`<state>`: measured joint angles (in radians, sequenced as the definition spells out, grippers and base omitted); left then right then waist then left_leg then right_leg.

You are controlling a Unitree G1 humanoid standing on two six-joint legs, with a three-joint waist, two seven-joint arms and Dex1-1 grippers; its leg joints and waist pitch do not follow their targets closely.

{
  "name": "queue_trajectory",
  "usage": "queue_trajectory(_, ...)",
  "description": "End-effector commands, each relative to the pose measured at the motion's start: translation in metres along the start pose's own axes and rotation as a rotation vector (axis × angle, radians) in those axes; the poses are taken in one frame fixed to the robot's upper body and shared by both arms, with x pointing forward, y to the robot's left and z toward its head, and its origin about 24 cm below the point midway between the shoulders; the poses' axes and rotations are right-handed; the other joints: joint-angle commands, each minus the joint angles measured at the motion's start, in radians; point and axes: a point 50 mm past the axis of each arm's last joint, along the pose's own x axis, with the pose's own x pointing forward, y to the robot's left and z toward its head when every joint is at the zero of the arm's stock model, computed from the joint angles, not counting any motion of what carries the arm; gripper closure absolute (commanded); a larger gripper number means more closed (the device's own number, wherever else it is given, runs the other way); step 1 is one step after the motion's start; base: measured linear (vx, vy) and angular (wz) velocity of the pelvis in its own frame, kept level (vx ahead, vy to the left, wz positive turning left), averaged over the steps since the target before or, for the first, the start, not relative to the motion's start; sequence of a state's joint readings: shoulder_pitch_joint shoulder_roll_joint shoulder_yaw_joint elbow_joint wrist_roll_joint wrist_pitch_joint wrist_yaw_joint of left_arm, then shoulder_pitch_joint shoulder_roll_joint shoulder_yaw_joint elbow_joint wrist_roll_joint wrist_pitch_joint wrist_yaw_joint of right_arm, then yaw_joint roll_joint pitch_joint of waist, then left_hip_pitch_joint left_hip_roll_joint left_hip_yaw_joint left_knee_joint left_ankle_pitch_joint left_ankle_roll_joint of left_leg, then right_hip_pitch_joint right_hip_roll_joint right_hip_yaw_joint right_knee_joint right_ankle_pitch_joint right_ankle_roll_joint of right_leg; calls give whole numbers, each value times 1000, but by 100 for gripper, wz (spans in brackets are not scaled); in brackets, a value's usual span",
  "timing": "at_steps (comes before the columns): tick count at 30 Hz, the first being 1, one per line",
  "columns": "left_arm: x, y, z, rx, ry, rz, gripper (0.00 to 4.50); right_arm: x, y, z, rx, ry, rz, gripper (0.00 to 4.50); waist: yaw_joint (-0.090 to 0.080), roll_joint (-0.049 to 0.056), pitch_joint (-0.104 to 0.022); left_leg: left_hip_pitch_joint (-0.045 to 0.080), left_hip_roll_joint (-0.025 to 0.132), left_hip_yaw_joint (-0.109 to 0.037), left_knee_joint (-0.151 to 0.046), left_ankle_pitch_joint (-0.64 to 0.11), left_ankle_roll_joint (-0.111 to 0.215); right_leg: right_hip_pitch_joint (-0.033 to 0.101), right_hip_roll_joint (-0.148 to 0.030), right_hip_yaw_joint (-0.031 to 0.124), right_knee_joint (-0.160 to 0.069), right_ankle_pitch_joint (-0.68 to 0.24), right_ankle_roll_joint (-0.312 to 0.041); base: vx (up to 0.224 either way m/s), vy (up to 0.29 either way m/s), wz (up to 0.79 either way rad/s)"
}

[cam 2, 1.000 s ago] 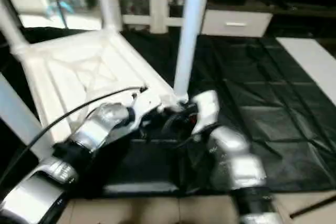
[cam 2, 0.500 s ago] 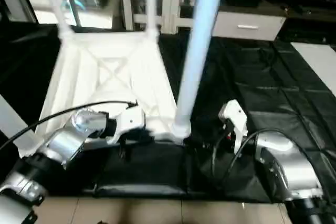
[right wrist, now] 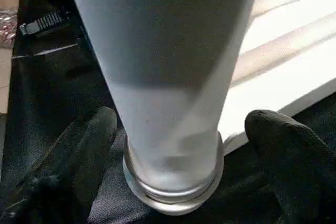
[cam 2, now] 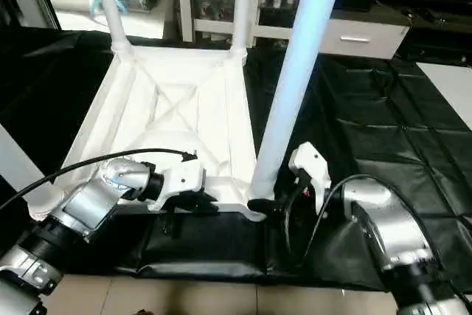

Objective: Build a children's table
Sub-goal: Rotate leg to tighten

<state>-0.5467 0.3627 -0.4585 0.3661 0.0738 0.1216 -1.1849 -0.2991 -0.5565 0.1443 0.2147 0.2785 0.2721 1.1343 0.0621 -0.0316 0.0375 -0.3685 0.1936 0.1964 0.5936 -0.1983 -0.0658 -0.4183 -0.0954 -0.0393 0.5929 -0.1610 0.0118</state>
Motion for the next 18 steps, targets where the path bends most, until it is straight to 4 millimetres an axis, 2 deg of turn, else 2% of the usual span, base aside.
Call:
queue_trajectory(1,9,-6,7,36,-11,-65,450,0,-2,1,-21,10,12,59,-3,-16,-56,10,36,-8,-67,-163,80,47,-40,29,-56,-187,-234,0,0,0)
queue_trajectory(5,9,-7,6,33,-7,-66,450,0,-3,3,-23,-1,37,97,-3,-19,-57,9,36,-7,-65,-154,88,49,-40,29,-54,-178,-240,0,0,0)
queue_trajectory(8,8,-7,5,31,-6,-67,450,0,-3,3,-21,-5,52,110,-3,-19,-57,10,36,-8,-65,-158,90,49,-40,28,-54,-185,-239,0,0,0)
queue_trajectory(9,8,-8,5,30,-5,-68,450,0,-3,2,-17,-7,60,131,-2,-19,-57,10,37,-8,-66,-160,90,49,-40,28,-55,-191,-239,0,0,0)
queue_trajectory(16,8,-8,4,29,1,-69,450,0,-1,1,-9,-16,86,197,-3,-17,-58,11,37,-8,-64,-152,89,49,-39,28,-52,-172,-247,0,0,0)
queue_trajectory(18,8,-8,3,30,4,-70,450,0,-1,1,-6,-23,94,203,-2,-18,-58,11,37,-8,-64,-155,89,50,-40,28,-52,-171,-249,0,0,0)
